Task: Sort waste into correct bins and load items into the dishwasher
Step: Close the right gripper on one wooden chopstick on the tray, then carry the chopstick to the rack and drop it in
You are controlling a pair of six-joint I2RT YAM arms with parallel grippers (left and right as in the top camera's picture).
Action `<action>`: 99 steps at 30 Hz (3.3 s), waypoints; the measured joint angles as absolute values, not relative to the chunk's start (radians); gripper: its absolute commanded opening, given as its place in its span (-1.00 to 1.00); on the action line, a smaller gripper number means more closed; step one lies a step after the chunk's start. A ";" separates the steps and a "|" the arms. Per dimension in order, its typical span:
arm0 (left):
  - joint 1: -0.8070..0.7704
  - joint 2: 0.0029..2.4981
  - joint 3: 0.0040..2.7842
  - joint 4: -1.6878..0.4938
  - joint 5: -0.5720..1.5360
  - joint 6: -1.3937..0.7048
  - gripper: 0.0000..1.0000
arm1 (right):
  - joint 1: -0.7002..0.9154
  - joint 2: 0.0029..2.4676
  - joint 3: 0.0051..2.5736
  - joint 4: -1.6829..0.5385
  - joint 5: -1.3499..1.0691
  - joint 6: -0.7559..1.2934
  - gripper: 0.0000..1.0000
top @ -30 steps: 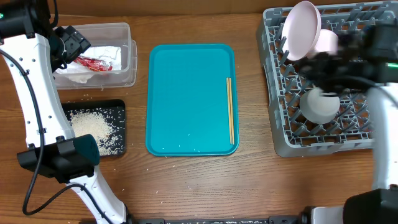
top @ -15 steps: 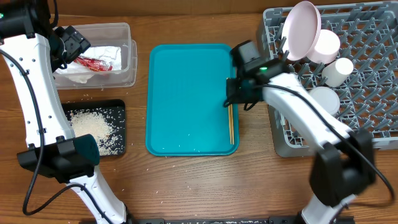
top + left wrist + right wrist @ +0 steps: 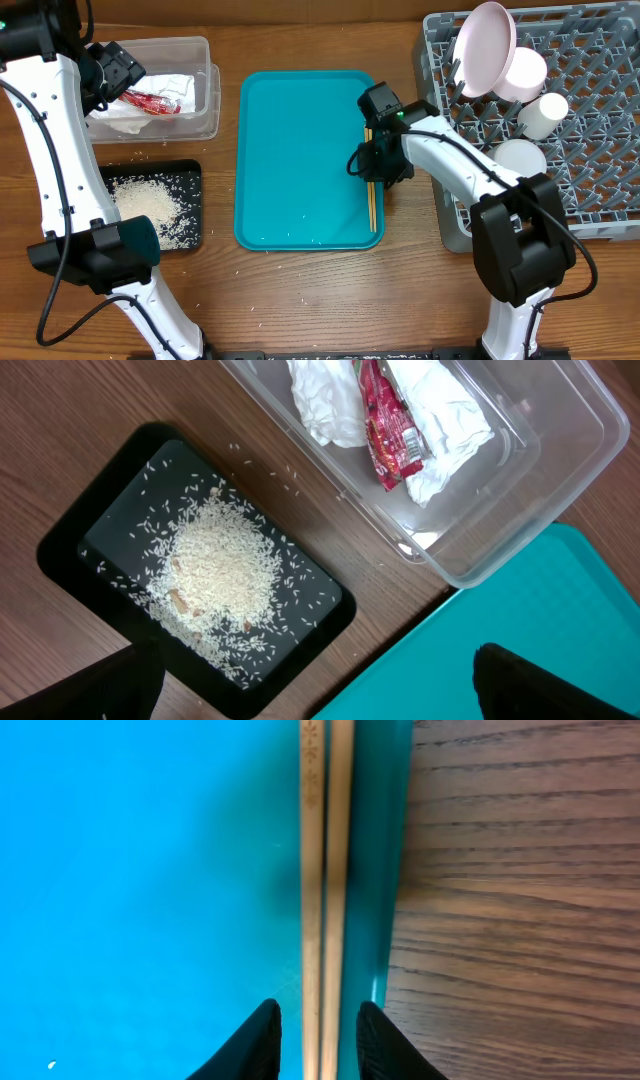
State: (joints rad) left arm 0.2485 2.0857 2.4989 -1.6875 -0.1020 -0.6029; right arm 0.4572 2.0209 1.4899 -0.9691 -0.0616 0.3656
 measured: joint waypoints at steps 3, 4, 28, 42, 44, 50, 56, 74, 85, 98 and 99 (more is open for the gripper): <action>0.249 2.086 2.499 -1.687 -0.102 -0.603 1.00 | 0.477 2.022 1.490 -0.965 -0.038 0.367 -0.47; 0.249 2.086 2.499 -1.687 -0.102 -0.603 1.00 | 0.485 2.023 1.490 -0.959 -0.032 0.366 -0.46; 0.249 2.086 2.499 -1.687 -0.102 -0.603 1.00 | 0.544 2.083 1.490 -0.889 0.114 0.388 -0.45; 0.249 2.086 2.499 -1.687 -0.102 -0.603 1.00 | 0.544 2.083 1.490 -0.862 0.112 0.389 -0.45; 0.249 2.086 2.499 -1.687 -0.102 -0.603 0.99 | 0.544 2.083 1.490 -0.858 0.112 0.388 -0.46; 0.249 2.086 2.499 -1.687 -0.102 -0.603 0.99 | 0.544 2.083 1.490 -0.853 0.112 0.389 -0.45; 0.249 2.086 2.499 -1.687 -0.102 -0.603 1.00 | 0.543 2.083 1.490 -0.838 0.112 0.389 -0.46; 0.249 2.086 2.499 -1.687 -0.102 -0.603 1.00 | 0.544 2.081 1.438 -0.773 0.124 0.389 -0.45; 0.249 2.086 2.499 -1.687 -0.102 -0.603 0.99 | 0.544 2.081 1.444 -0.792 0.107 0.392 -0.92; 0.249 2.086 2.499 -1.687 -0.102 -0.603 0.99 | 0.445 2.058 1.842 -1.079 0.097 0.356 -0.93; 0.249 2.086 2.499 -1.687 -0.102 -0.603 1.00 | 0.419 2.049 1.871 -1.094 0.096 0.339 -0.92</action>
State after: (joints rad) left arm 0.2485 2.0857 2.4989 -1.6875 -0.1020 -0.6029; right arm 0.4187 2.0487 1.8709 -1.0939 0.0963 0.3386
